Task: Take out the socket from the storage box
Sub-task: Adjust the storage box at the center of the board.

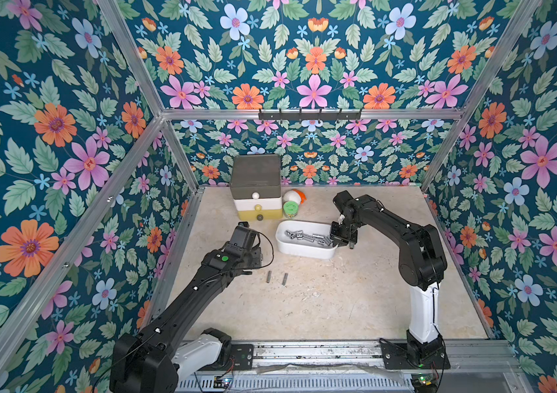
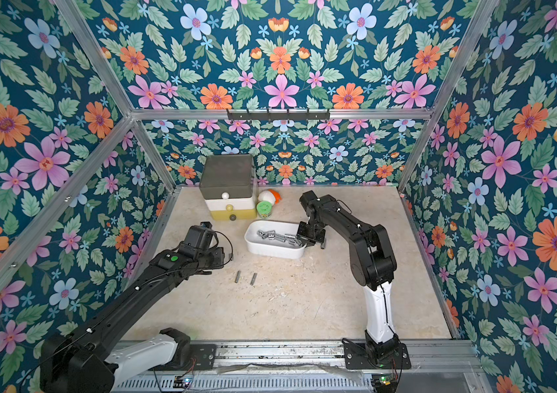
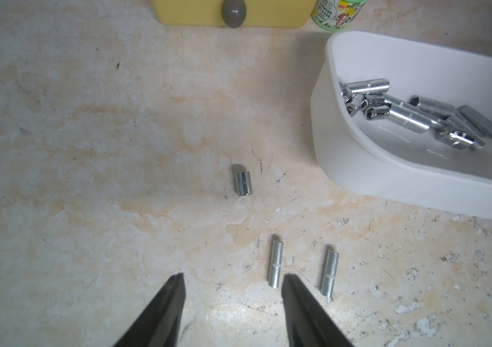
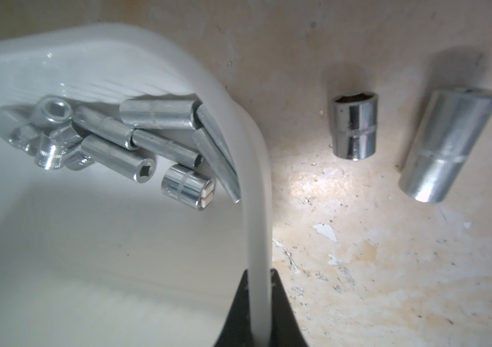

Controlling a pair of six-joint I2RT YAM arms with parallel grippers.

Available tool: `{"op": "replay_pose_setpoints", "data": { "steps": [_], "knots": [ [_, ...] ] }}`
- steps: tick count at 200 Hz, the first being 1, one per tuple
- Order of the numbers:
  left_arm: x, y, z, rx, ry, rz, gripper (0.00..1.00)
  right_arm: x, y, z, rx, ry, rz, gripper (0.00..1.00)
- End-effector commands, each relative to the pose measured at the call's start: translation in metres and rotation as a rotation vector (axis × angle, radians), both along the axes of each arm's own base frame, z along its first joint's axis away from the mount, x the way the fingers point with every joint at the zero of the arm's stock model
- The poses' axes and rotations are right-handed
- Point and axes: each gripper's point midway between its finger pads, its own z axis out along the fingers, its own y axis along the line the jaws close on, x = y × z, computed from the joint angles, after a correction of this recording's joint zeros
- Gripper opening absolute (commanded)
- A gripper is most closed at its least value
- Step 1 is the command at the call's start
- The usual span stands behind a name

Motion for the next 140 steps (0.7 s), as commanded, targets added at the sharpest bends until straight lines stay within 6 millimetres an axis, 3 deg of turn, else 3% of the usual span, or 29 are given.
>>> {"op": "replay_pose_setpoints", "data": {
  "steps": [1, 69, 140],
  "knots": [
    [0.001, -0.001, 0.0, 0.002, -0.001, -0.004, 0.59, 0.007, 0.01, 0.004, 0.01, -0.038, 0.053, 0.0],
    [0.001, -0.001, -0.004, 0.009, 0.011, -0.005, 0.59, 0.018, 0.019, -0.004, -0.052, -0.066, 0.117, 0.0],
    [0.002, -0.001, -0.006, 0.015, 0.019, -0.007, 0.59, 0.022, 0.011, -0.013, -0.105, -0.093, 0.125, 0.01]
  ]
}}
